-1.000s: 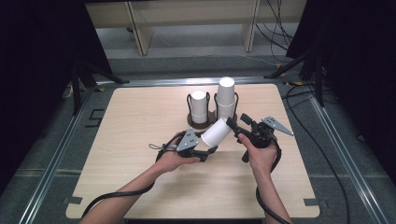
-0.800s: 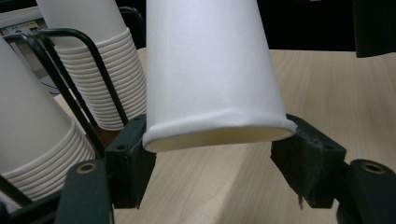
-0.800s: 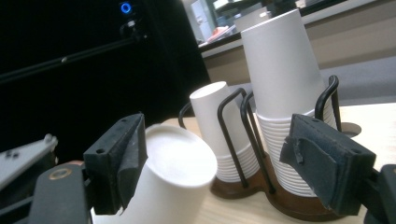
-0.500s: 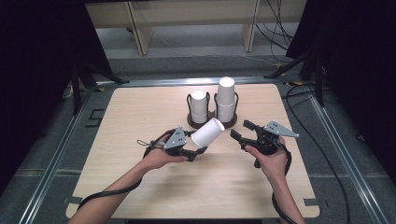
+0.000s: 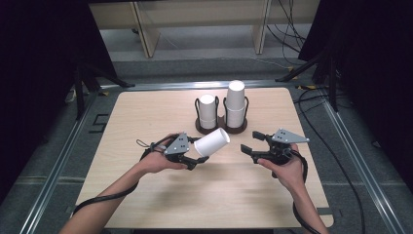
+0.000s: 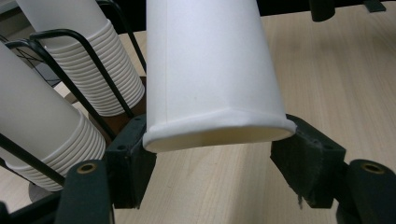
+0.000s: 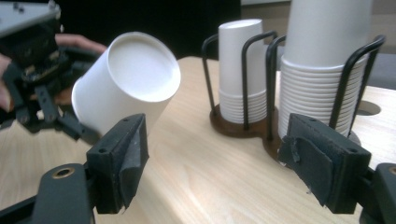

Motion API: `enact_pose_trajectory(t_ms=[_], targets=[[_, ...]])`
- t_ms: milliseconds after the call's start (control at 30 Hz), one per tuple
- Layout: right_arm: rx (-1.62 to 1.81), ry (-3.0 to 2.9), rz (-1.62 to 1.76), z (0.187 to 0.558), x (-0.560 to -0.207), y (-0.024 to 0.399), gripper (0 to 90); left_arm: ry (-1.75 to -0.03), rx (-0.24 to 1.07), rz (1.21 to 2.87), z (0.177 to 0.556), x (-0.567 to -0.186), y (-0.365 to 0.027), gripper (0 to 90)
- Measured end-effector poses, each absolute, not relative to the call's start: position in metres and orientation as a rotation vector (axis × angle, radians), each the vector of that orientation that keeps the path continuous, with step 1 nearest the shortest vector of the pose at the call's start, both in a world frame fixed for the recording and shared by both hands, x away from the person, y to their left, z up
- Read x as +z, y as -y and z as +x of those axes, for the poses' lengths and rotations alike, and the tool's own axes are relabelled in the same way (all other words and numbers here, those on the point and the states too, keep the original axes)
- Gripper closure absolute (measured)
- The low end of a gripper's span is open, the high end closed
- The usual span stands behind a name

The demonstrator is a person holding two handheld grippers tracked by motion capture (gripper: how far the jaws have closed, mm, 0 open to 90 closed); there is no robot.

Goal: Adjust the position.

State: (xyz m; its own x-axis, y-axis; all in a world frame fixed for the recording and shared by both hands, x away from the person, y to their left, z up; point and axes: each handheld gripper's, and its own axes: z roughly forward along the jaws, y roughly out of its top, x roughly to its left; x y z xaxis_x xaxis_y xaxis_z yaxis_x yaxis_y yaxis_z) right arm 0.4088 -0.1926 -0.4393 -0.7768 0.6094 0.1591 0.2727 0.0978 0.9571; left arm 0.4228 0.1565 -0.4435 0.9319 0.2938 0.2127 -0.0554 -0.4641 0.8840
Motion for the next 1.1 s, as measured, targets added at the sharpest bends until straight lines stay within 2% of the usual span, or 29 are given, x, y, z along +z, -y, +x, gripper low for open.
enact_pose_trajectory(t_ms=[600, 1100], targets=[[1.707, -2.287, 0.648, 0.412, -0.445, 0.186, 24.6, -0.020, 0.386, 2.164, 0.420, -0.428, -0.158, 31.5], [1.680, -2.385, 0.620, 0.412, -0.448, 0.179, 25.9, 0.085, 0.353, 2.279, 0.421, -0.420, -0.155, 31.7]])
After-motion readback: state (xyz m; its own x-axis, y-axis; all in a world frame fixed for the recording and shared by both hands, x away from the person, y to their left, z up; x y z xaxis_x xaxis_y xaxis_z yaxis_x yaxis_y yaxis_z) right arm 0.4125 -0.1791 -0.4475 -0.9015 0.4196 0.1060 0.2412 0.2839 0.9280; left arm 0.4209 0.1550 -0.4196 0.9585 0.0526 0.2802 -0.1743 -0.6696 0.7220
